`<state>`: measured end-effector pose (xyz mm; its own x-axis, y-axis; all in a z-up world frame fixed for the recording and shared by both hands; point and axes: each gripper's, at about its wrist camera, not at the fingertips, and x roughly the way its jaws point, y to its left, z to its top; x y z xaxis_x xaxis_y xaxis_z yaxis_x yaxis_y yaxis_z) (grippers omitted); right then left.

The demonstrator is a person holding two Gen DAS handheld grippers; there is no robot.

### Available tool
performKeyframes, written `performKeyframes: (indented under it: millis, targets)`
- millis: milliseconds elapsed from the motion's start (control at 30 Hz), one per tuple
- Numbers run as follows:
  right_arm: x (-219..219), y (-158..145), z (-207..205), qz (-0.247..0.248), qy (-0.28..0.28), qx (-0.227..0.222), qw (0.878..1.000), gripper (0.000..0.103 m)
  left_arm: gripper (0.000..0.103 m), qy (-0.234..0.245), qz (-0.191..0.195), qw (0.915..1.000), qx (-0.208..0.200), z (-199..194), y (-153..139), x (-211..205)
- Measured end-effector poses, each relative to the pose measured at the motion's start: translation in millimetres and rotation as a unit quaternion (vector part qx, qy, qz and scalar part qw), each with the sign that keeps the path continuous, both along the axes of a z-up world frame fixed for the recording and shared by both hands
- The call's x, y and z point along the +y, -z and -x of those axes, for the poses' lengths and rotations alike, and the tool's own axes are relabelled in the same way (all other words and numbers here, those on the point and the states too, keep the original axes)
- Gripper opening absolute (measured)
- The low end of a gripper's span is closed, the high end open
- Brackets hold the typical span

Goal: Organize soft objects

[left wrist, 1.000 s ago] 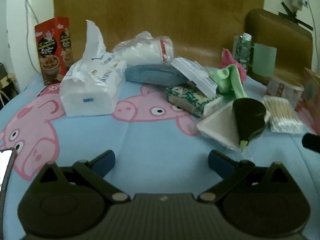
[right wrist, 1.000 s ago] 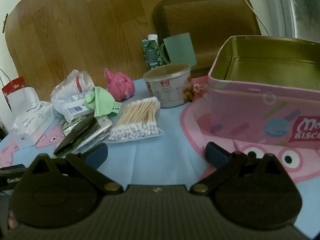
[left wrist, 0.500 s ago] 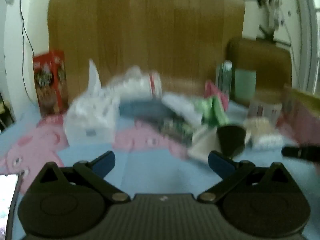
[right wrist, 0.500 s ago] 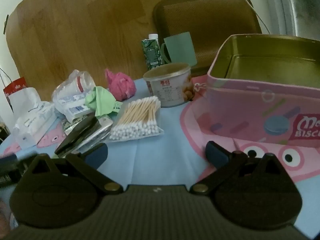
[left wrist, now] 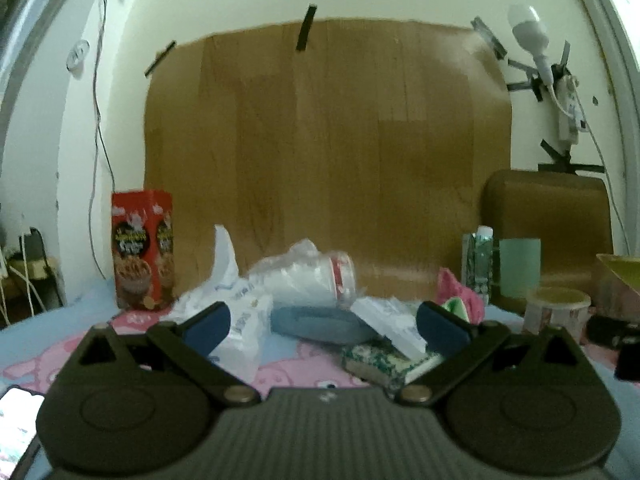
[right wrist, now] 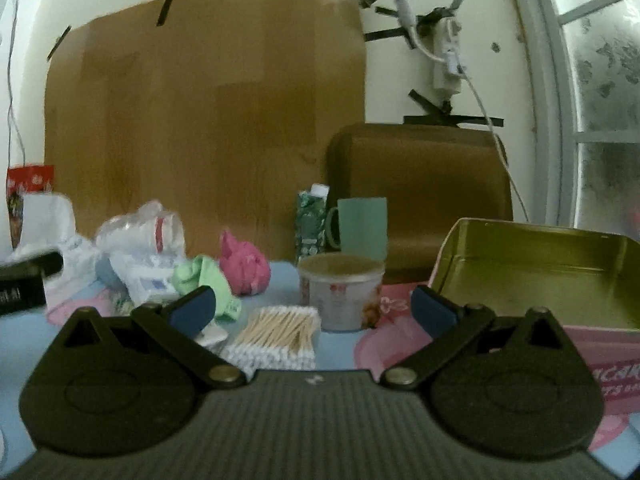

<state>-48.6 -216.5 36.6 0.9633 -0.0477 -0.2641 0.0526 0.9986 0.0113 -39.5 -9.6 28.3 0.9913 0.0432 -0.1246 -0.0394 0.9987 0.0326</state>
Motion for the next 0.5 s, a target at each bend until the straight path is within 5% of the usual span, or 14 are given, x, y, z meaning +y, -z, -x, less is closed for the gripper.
performKeyframes:
  millis: [200, 500]
  targets:
    - [10.6, -0.6, 8.4, 0.034, -0.001, -0.024, 0.999, 0.103, 0.103, -0.009, -0.004, 0.9999, -0.008, 6.1, 2.3, 1.3]
    - [8.0, 3.0, 3.4, 0.013, 0.017, 0.008, 1.0, 0.103, 0.103, -0.007, -0.001, 0.9999, -0.009, 7.4, 3.9, 2.9]
